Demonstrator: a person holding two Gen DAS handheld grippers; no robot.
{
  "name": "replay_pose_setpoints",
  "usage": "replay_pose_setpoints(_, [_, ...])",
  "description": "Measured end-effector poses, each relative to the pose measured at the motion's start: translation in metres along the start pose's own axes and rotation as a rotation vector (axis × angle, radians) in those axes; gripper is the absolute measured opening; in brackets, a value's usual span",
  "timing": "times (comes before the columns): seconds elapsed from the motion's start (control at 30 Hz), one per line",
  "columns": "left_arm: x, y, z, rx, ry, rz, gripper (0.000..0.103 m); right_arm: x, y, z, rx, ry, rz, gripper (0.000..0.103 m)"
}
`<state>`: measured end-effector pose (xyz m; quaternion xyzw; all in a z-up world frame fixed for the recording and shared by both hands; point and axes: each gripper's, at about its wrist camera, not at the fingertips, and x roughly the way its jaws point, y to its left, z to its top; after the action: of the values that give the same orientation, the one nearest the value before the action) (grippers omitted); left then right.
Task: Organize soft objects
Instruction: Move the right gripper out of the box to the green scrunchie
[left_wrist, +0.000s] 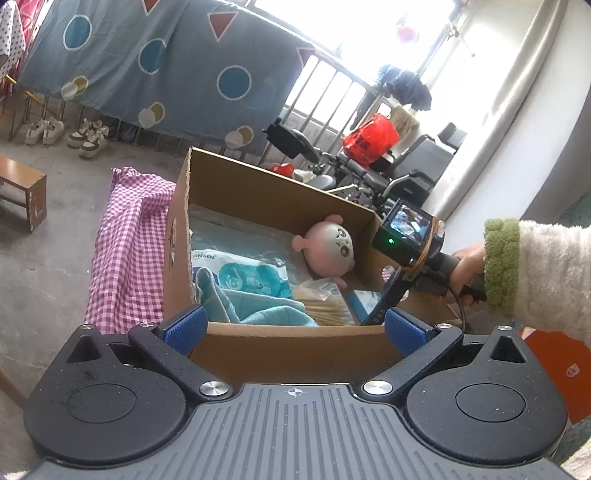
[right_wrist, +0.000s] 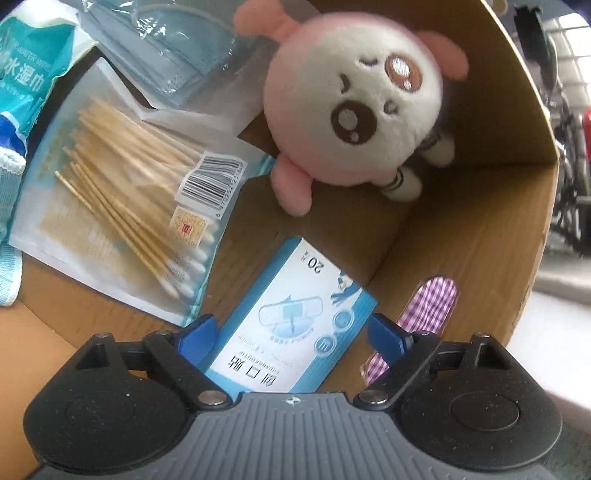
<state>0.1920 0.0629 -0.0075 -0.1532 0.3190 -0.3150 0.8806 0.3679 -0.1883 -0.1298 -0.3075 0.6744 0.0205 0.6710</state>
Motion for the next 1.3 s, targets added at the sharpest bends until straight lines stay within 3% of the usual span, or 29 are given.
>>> replay_pose_setpoints(0.2, [0.000,-0.008,0.001,0.018,0.012,0.005,0.102,-0.009,0.005,-0.025,-0.014,-0.105,-0.055,0.095])
replay_pose_setpoints(0.3, [-0.005,-0.013,0.000,0.030,0.002,0.014,0.102,-0.034,0.008,-0.045,0.013,-0.199,-0.032,0.095])
replay_pose_setpoints(0.47, [-0.018,-0.021,-0.001,0.020,-0.025,-0.006,0.103,-0.095,-0.002,-0.100,0.142,-0.515,0.080,0.098])
replay_pose_setpoints(0.63, [-0.030,-0.033,0.000,0.021,-0.055,-0.009,0.103,-0.170,-0.017,-0.192,0.299,-0.899,0.215,0.103])
replay_pose_setpoints(0.7, [-0.034,-0.040,0.000,0.031,-0.064,-0.017,0.103,-0.192,-0.020,-0.235,0.354,-1.004,0.276,0.103])
replay_pose_setpoints(0.77, [-0.033,-0.050,-0.002,0.053,-0.045,-0.036,0.103,-0.204,-0.017,-0.279,0.412,-1.089,0.282,0.103])
replay_pose_setpoints(0.83, [-0.027,-0.063,-0.008,0.086,-0.007,-0.055,0.103,-0.201,-0.010,-0.309,0.472,-1.150,0.207,0.103])
replay_pose_setpoints(0.97, [-0.002,-0.102,-0.032,0.197,0.122,-0.102,0.103,-0.180,0.035,-0.354,0.581,-1.143,-0.065,0.103])
replay_pose_setpoints(1.07, [0.026,-0.127,-0.055,0.246,0.222,-0.129,0.103,-0.144,0.060,-0.354,0.602,-1.050,-0.132,0.103])
replay_pose_setpoints(1.13, [0.047,-0.140,-0.070,0.281,0.279,-0.119,0.103,-0.128,0.065,-0.353,0.626,-0.988,-0.065,0.103])
replay_pose_setpoints(1.2, [0.063,-0.150,-0.080,0.322,0.305,-0.101,0.102,-0.113,0.058,-0.352,0.691,-0.966,0.067,0.103])
replay_pose_setpoints(1.3, [0.080,-0.159,-0.088,0.350,0.287,-0.062,0.102,-0.100,0.038,-0.359,0.803,-1.037,0.274,0.103])
